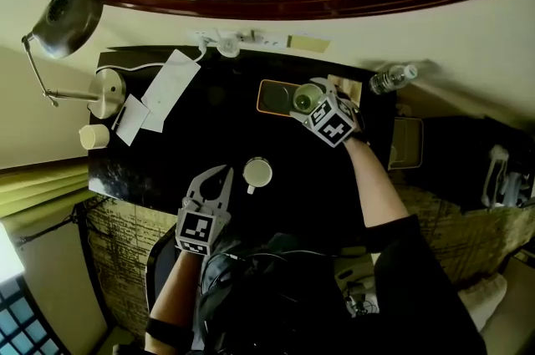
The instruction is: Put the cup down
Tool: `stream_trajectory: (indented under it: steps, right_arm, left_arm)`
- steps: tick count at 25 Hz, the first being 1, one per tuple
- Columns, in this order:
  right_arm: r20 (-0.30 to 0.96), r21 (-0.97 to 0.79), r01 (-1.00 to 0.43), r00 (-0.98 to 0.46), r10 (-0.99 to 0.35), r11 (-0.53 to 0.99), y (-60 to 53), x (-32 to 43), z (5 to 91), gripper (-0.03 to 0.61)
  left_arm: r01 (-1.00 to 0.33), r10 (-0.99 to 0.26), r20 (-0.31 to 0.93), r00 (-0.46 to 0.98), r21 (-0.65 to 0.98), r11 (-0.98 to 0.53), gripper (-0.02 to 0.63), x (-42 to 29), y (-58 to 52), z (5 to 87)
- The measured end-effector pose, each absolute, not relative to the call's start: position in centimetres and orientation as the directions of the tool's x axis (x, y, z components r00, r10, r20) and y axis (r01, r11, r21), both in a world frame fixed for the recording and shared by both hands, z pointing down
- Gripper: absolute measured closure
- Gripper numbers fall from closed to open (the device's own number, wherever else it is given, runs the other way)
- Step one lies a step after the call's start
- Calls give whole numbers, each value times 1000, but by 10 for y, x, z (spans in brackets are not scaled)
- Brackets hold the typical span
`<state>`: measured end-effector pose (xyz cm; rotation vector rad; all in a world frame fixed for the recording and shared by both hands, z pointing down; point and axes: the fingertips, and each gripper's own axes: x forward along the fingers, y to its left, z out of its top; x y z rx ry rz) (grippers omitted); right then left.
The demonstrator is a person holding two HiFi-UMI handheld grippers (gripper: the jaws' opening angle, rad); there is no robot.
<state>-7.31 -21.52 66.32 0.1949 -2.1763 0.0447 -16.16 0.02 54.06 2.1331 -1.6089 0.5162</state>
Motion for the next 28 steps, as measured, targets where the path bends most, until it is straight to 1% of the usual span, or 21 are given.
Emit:
stream_trajectory:
  steps: [9, 19, 20, 21, 26, 27, 28]
  right_arm:
    - [801, 65, -153, -581, -143, 986, -216, -79, 659, 126]
    - [771, 108, -193, -603, -205, 975, -214, -68, 627, 127]
    - [763, 110, -201, -610, -213, 973, -213, -66, 621, 133]
    - [754, 108, -212, -619, -219, 971, -211, -65, 614, 167]
    - [707, 102, -287, -653, -272, 952, -198, -52, 571, 182]
    - [699, 106, -302, -654, -287, 947, -194, -49, 561, 206]
    - [693, 107, -319, -655, -300, 942, -189, -44, 553, 248]
  left_arm:
    - [-970, -813, 529, 241, 104, -220, 627, -170, 4, 542]
    - [-968, -818, 519, 247, 92, -234, 627, -170, 10, 532]
    - [-967, -819, 517, 248, 90, -237, 627, -170, 10, 530]
    - [-967, -820, 515, 249, 87, -239, 627, -170, 11, 528]
    - [-967, -820, 517, 247, 86, -238, 627, -175, 16, 526]
    - [-968, -820, 516, 247, 93, -233, 627, -177, 18, 527]
    - [-968, -821, 514, 247, 101, -228, 627, -178, 19, 526]
